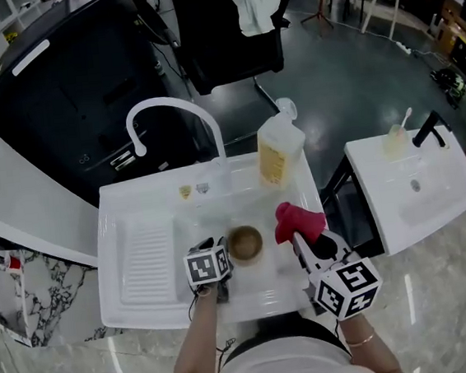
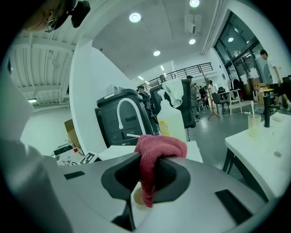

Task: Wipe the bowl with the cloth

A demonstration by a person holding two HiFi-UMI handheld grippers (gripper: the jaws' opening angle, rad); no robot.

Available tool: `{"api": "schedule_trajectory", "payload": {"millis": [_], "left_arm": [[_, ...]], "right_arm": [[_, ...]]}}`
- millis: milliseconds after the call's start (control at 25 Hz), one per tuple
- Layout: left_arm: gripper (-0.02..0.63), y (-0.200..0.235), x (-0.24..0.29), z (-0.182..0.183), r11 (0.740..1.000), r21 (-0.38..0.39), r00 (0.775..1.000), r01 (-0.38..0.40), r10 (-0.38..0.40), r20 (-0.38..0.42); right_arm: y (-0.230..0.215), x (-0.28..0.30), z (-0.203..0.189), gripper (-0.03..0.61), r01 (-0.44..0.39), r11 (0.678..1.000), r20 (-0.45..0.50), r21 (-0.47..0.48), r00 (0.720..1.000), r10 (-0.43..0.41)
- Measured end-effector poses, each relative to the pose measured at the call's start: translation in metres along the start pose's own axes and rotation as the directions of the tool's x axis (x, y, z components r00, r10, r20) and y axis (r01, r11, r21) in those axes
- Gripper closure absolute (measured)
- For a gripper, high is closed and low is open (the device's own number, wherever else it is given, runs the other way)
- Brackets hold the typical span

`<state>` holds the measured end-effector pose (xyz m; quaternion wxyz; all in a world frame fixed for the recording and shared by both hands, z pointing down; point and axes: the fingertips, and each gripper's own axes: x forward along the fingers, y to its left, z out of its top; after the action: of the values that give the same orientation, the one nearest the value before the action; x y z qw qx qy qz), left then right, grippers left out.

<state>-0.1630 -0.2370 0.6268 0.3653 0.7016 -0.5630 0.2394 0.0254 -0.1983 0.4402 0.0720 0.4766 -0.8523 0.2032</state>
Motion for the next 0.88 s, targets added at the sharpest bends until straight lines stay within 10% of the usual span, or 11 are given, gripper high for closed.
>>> {"api": "schedule_trajectory", "payload": {"millis": [880], "left_arm": [[0.506,0.010,0.104,-0.073,0.981,-0.191,0.931,-0.027,-0.045,-0.362]], "right_arm": [[-0.037,0.065,-0.004,0.526,-0.029,0.999,-0.092,0.037,0.995,0.033]]}}
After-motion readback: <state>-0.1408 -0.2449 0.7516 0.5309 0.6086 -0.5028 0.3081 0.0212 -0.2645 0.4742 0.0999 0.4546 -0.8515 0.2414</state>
